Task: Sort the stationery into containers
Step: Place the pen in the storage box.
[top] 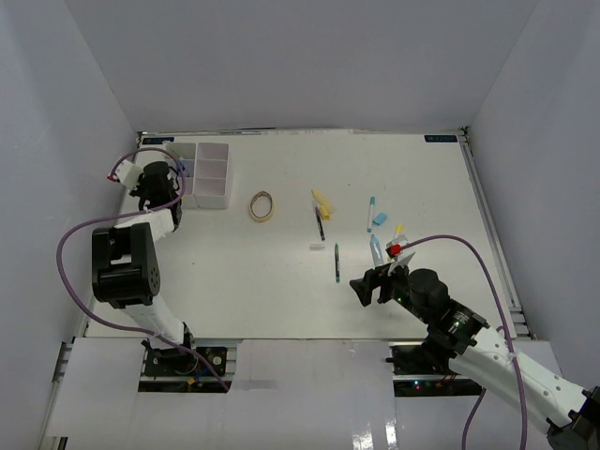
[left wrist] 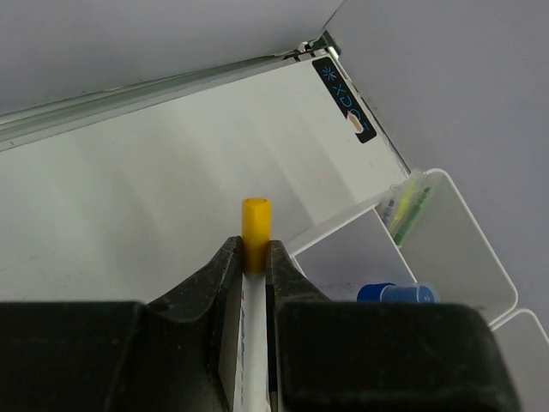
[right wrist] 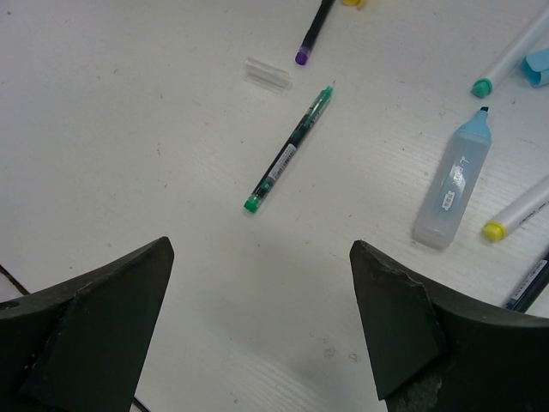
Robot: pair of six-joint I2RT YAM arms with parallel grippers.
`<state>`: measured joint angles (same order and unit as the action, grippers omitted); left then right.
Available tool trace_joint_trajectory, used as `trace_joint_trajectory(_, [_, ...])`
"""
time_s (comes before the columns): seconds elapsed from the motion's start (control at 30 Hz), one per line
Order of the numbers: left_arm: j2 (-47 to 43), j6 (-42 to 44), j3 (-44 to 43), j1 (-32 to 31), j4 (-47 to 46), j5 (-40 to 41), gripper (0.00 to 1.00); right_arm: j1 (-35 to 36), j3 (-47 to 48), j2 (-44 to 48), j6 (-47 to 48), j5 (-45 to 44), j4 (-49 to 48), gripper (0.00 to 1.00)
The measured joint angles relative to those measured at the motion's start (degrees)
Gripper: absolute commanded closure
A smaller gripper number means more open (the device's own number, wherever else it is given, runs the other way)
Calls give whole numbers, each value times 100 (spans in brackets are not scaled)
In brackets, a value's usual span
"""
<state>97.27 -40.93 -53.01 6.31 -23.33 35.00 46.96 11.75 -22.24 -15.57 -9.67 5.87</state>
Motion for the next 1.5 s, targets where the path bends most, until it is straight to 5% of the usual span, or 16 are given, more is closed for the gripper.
trace_joint_trajectory(0.8, [-26, -306, -280, 2, -372, -20, 98, 0, 0, -223, 37, 44, 4, 10])
trace_joint_trajectory(1.5, [354, -197, 24, -96, -782, -507, 65, 0, 0, -114, 74, 48, 2, 10])
